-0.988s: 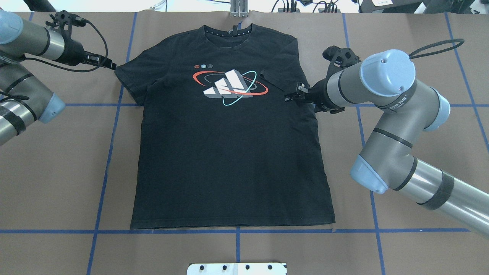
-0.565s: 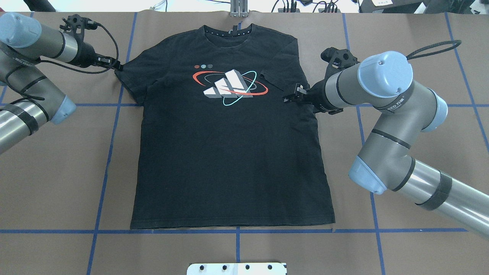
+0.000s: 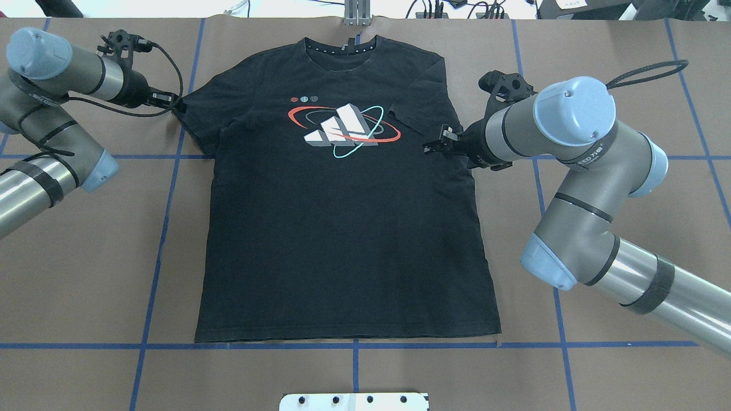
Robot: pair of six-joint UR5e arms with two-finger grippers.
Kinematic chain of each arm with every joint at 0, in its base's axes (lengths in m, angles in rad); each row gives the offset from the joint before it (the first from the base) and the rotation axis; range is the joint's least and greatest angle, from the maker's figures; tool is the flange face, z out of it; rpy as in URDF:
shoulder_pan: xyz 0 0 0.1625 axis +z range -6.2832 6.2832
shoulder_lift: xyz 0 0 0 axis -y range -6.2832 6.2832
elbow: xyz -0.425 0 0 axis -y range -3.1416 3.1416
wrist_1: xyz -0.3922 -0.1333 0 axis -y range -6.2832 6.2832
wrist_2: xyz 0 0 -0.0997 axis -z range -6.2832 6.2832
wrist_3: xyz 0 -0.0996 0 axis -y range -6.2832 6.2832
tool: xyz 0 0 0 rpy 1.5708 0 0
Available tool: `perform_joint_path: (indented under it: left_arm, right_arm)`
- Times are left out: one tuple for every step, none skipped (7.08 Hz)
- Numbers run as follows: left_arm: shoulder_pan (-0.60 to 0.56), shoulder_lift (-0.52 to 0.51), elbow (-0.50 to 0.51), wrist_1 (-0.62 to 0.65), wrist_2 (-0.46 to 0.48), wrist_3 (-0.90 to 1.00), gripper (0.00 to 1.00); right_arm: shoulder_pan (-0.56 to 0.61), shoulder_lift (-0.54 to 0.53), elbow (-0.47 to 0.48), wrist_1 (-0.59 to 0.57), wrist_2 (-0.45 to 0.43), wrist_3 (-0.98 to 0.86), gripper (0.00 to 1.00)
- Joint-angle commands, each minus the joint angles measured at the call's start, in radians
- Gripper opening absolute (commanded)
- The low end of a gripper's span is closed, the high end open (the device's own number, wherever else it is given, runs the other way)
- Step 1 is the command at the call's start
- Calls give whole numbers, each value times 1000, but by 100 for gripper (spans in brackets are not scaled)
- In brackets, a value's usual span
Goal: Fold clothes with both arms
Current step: 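Fold the other sleeve inward with the left gripper while the right gripper holds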
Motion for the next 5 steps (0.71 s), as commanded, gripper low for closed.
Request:
perform_joint_path:
  left_arm:
    - [-5,2,2,0,9,0,46]
    - [-4,0,4,0,20,-3,46]
    - [-5,0,8,0,20,-5,43]
    - [-4,-1,10,0,32,-5,43]
    - [-4,-14,25,0,47,-5,42]
  right_arm:
    - [0,0,-7,0,-1,1,99]
    - [0,0,-8,0,-1,-1,99]
    - [0,0,-10,0,-3,-1,99]
    - [0,2,-10,0,-3,-1,99]
    - [0,2,-10,0,-1,-1,99]
